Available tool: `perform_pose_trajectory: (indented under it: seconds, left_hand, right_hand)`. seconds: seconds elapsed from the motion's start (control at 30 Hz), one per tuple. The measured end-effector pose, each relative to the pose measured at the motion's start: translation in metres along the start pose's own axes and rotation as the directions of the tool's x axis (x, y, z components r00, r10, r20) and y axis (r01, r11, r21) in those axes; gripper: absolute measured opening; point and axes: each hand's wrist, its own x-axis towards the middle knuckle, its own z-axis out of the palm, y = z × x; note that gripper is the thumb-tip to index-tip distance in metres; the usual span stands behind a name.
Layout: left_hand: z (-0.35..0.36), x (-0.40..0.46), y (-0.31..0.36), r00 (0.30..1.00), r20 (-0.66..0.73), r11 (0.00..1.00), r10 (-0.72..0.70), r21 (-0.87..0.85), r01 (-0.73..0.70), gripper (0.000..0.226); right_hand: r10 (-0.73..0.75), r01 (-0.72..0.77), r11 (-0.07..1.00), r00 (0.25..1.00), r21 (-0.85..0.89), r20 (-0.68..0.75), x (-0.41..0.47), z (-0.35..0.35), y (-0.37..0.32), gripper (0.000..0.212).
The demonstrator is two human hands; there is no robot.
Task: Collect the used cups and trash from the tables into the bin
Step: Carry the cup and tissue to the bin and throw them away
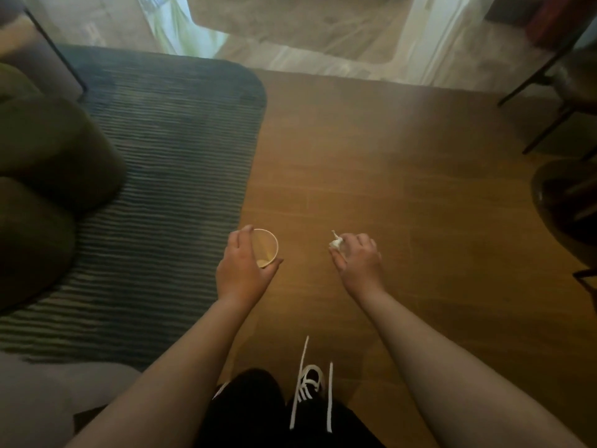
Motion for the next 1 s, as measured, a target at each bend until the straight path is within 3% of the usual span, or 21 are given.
perform_pose_trajectory:
  seconds: [0.3,0.63,1.0]
  left_hand:
    - [0.017,0.113,0.000,0.994,-0.032,0.995,-0.104,-0.004,0.104,0.080]
    - [0.005,0.329,-0.050,0.977,-0.092,0.981,-0.192,-0.010,0.192,0.079]
    - [-0.005,0.531,-0.062,0.977,-0.051,0.979,-0.206,-0.016,0.205,0.081]
  right_hand:
    - [-0.093,0.094,0.995,0.990,-0.008,0.103,0.131,0.026,-0.019,0.032]
    - [-0.245,0.249,0.968,0.962,-0.025,0.124,0.351,0.077,-0.120,0.033]
    - [-0.223,0.224,0.975,0.973,-0.007,0.061,0.537,0.097,-0.189,0.035]
